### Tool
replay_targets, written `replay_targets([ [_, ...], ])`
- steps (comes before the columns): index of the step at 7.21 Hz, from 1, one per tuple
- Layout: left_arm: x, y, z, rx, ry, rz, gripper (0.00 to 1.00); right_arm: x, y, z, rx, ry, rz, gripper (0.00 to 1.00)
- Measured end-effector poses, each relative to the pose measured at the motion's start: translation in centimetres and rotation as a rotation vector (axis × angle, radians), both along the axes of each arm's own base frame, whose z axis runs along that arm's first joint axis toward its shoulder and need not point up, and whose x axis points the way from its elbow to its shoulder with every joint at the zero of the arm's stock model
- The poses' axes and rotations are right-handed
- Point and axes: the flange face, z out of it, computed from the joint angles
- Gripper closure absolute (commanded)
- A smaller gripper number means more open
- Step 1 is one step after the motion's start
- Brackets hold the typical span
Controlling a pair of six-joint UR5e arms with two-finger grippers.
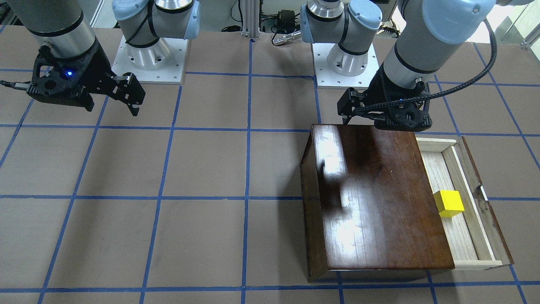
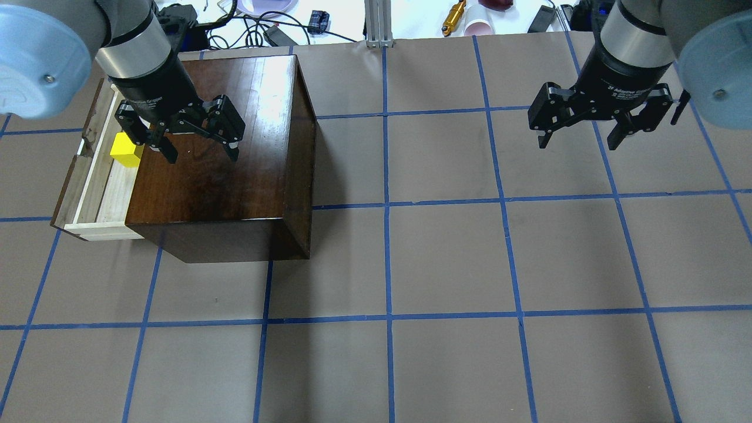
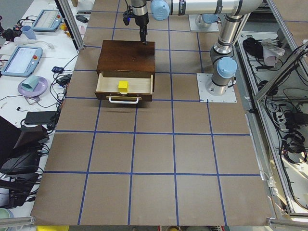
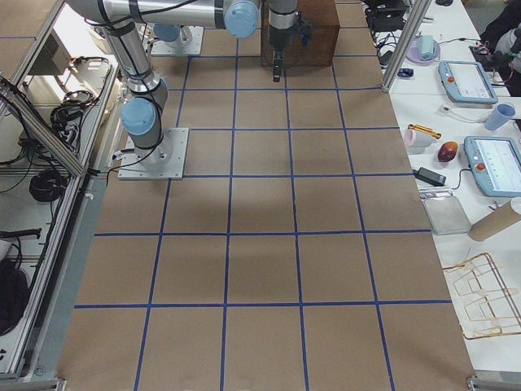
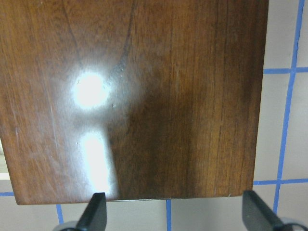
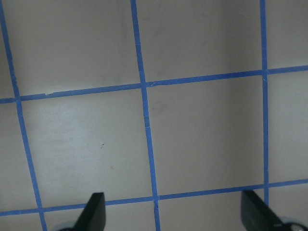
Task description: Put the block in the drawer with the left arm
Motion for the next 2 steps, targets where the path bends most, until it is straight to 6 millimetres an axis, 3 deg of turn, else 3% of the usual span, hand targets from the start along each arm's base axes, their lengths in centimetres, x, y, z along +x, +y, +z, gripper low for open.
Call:
replay_targets([
  [2, 0.22, -0.03, 0.0, 0.0, 0.001, -0.001, 0.0, 0.0, 0.0, 0.01, 0.0, 0.0, 0.0, 0.0],
])
